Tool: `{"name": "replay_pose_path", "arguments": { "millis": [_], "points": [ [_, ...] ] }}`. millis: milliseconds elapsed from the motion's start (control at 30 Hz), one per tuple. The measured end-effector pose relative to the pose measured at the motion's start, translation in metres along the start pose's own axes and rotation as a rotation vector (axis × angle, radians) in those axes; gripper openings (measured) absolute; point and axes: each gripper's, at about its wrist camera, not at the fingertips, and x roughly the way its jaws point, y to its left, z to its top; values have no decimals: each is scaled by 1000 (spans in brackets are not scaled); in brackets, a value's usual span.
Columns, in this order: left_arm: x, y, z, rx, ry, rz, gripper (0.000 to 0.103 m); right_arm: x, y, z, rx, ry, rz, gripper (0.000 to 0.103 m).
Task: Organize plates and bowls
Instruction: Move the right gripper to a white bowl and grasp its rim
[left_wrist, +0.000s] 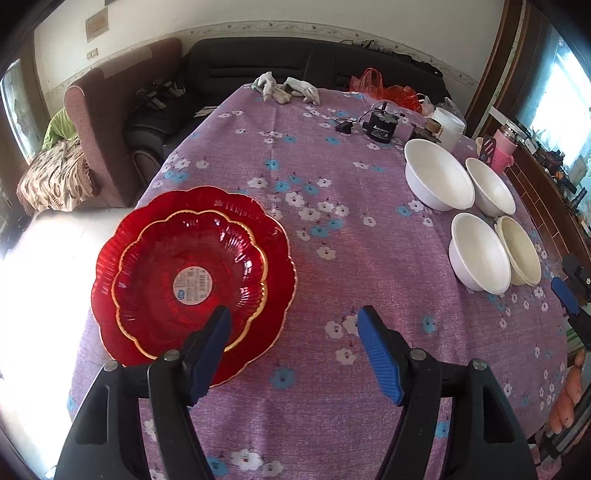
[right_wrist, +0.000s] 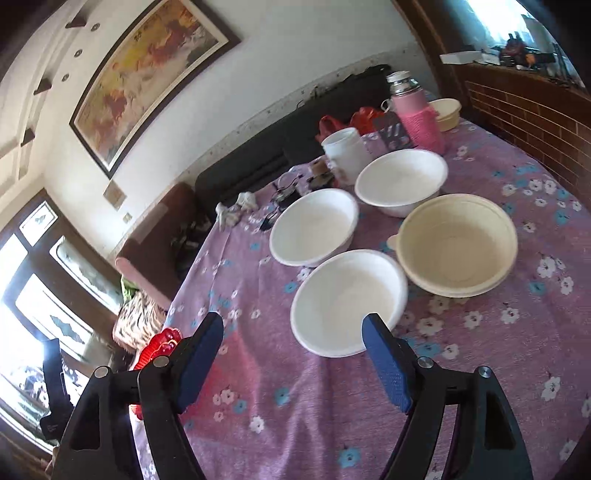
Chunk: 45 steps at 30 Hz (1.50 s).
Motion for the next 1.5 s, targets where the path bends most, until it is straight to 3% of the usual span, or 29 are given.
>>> {"name": "replay_pose_path", "arguments": {
  "millis": [200, 433, 833, 1167, 1500],
  "points": [
    [8, -34, -5, 21, -23, -10, 75, 5, -40, -6, 101, -15, 14, 82],
    [26, -60, -5, 34, 0, -14, 76, 16, -56, -13, 124, -62, -16, 82],
    [59, -104, 18, 85, 36, -14, 76, 37, -80, -6, 196, 6, -46, 82],
    [100, -146, 58, 54, 104, -71, 76, 61, -96, 4, 307, 73, 27, 82],
    [122, -156, 69, 23, 114, -95, 76, 73, -100, 5, 318, 48, 97, 82]
  ]
}}
